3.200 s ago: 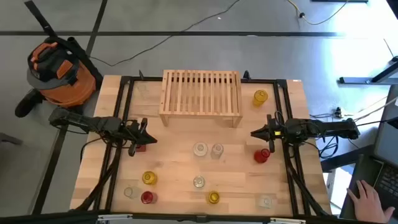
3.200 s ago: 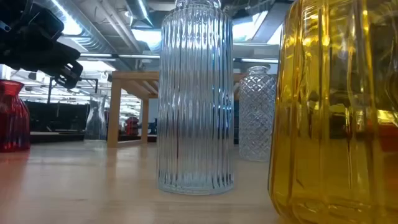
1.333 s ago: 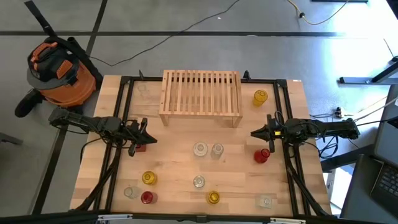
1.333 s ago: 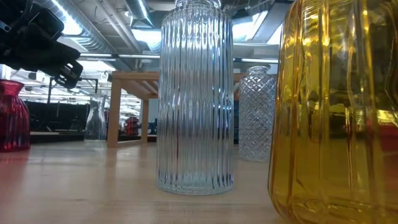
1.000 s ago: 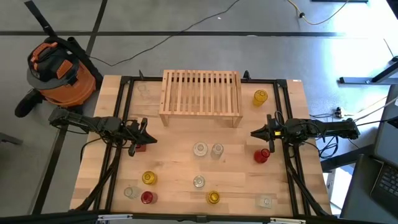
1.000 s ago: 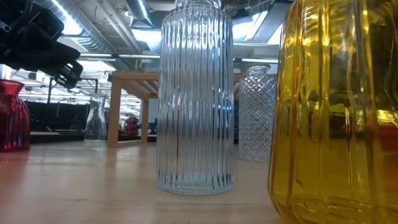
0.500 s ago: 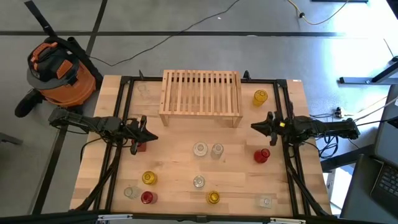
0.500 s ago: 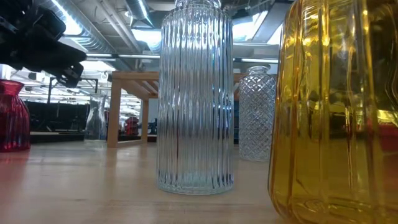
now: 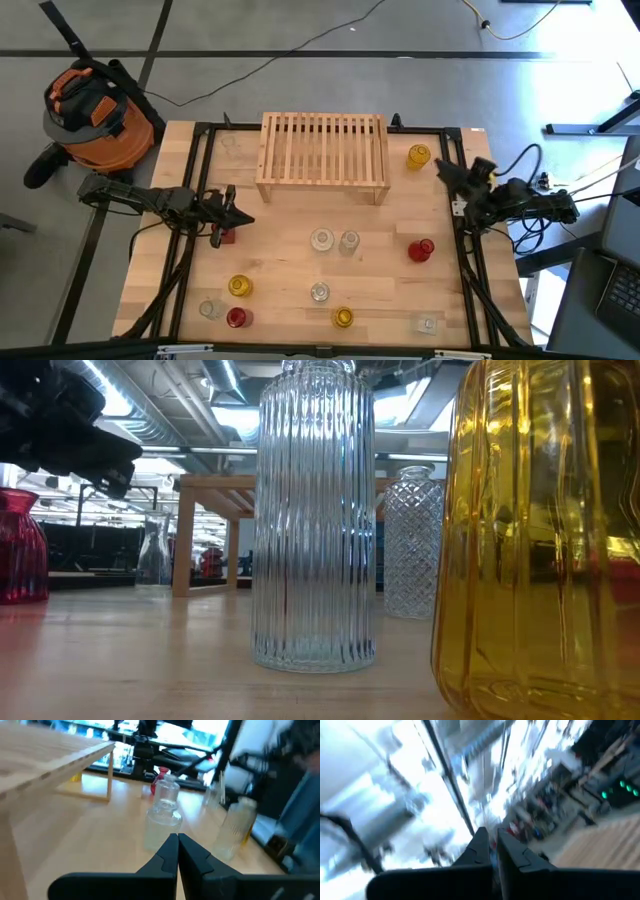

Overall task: Sort vases onto shelf
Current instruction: Put the yellow vase on the shelf

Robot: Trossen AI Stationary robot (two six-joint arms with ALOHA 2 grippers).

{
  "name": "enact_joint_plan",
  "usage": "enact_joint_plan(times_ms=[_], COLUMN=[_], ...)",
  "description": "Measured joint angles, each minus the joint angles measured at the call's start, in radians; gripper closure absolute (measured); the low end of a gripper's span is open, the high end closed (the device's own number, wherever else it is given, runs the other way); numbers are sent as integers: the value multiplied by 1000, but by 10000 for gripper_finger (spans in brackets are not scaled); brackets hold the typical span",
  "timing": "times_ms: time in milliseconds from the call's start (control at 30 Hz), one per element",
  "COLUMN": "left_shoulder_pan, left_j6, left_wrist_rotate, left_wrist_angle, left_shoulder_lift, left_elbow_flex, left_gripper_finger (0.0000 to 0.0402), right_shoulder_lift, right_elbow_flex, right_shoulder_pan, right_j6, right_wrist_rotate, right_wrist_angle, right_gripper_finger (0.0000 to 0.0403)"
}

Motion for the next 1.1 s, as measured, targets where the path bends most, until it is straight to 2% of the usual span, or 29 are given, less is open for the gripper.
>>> enact_joint_plan(times_ms=[167, 267, 433, 600, 767, 867, 967, 1100], left_shoulder_pan=[0, 0, 0, 0, 0, 0, 0, 1], left_j6=[-316, -402, -406, -431, -429, -338, -246, -243], left_wrist_rotate=[-7, -24, -248, -448, -507, -507, -537, -577], left_wrist_angle=[128, 217, 407, 707, 981, 1076, 1108, 1100], left_shoulder_lift=[0, 0, 0, 0, 0, 0, 0, 0], left_elbow_flex=[0, 0, 0, 0, 0, 0, 5, 23], left_gripper_finger=[401, 401, 401, 401, 401, 401, 401, 401], right_shoulder_lift=[4, 6, 6, 26, 109, 206, 335, 539], right_elbow_flex=[0, 0, 0, 1, 8, 72, 196, 427], right_shoulder_pan=[0, 0, 0, 0, 0, 0, 0, 0], right_j6=[-31, -33, -18, -21, -31, -95, -190, -336], right_wrist_rotate=[36, 69, 97, 85, 51, -9, -70, -99], right_wrist_angle=[110, 114, 118, 194, 374, 426, 395, 243], right_gripper_finger=[402, 402, 402, 402, 402, 402, 402, 402])
